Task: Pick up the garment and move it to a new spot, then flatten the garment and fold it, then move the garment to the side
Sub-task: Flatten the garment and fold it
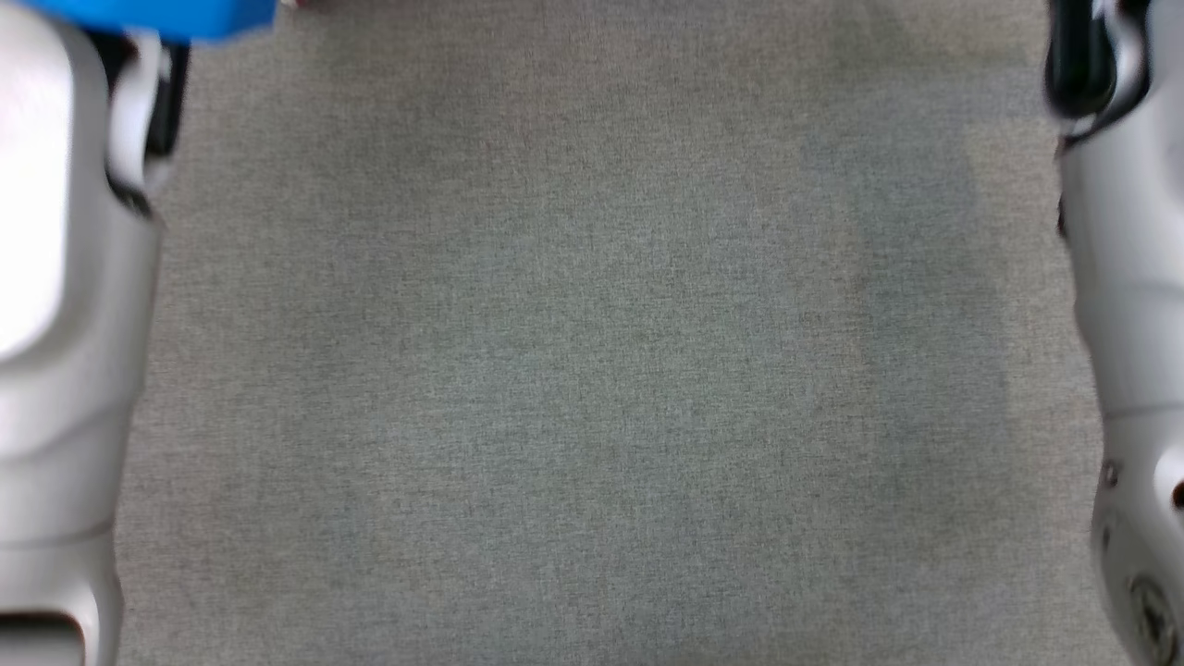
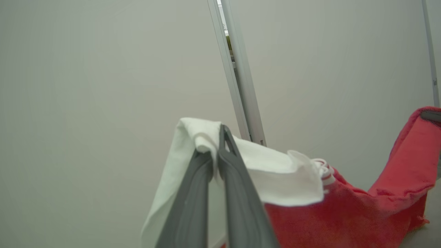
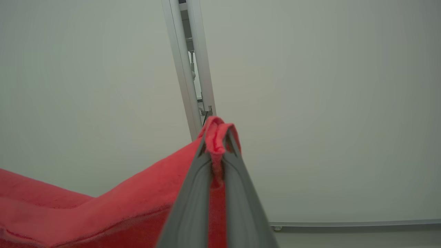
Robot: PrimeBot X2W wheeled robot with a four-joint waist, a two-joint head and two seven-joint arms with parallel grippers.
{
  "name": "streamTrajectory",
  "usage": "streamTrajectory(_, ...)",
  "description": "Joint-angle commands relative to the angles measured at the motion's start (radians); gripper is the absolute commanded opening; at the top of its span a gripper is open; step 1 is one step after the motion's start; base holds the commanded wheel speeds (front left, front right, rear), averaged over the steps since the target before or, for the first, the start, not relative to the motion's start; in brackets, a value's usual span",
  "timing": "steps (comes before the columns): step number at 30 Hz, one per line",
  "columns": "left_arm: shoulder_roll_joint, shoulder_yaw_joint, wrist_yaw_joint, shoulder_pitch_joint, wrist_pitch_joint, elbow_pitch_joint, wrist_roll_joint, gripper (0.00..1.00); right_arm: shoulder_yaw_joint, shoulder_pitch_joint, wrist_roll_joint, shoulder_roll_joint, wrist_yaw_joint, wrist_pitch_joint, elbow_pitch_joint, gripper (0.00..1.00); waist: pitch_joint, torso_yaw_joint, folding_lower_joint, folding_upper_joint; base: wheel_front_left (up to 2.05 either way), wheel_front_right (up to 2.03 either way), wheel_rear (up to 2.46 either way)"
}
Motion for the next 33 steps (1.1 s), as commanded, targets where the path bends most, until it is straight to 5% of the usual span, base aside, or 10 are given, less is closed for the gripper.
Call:
streamTrajectory(1,0.005,0.02,0.012,0.061,0.001,-0.023,-0.015,0.0,0.007,0.058,0.014,-0.001,0.0,0.0,-0.022,0.0,-0.024,0.003,0.0,0.0,0.0,0.0,0.0)
streamTrajectory(11,-0.053,0.103,0.048,0.556,0.001,-0.196,-0.054,0.0,0.017,0.508,0.113,0.003,0.0,0.0,-0.191,0.0,-0.149,0.024,0.0,0.0,0.0,0.0,0.0)
streamTrajectory(19,-0.116,0.146,0.032,0.924,0.001,-0.242,-0.052,0.0,0.002,0.846,0.166,0.022,0.0,0.0,-0.264,0.0,-0.256,0.032,0.0,0.0,0.0,0.0,0.0)
streamTrajectory(33,-0.191,0.197,-0.01,1.267,0.001,-0.224,-0.043,0.0,-0.027,1.215,0.17,0.037,0.0,0.016,-0.351,0.0,-0.389,0.044,0.0,0.0,0.0,0.0,0.0)
